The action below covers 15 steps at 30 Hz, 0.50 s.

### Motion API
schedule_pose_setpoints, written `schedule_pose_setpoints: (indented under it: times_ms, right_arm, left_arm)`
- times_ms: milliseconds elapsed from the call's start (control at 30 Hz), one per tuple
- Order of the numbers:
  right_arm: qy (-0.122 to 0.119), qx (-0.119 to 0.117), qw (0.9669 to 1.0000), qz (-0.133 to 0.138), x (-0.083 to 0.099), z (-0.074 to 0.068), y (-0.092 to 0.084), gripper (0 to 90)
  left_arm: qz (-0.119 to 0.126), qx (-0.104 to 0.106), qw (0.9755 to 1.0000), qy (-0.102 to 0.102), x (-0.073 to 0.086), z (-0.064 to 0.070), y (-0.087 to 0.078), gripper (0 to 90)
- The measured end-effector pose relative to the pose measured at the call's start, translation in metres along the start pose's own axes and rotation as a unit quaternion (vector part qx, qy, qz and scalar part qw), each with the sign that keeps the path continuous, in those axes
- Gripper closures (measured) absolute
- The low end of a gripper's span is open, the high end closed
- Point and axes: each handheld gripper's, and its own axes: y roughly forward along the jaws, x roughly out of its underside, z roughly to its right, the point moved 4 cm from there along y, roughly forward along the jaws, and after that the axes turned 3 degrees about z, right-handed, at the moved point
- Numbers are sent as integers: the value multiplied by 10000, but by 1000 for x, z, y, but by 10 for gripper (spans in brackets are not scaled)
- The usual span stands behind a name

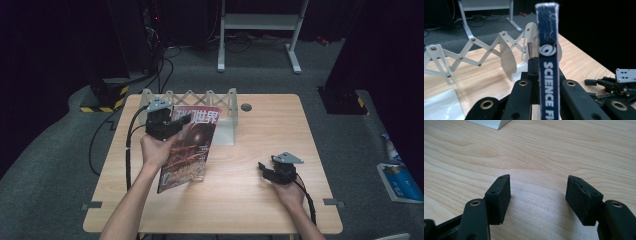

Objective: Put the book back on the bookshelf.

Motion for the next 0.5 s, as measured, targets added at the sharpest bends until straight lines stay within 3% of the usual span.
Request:
schedule_pose_setpoints:
  times_ms: [500]
  right_arm:
    - [18,-9,10000,-13,0,0,0,368]
  left_arm:
    - [-107,-298,9994,132,-12,-15,-7,839]
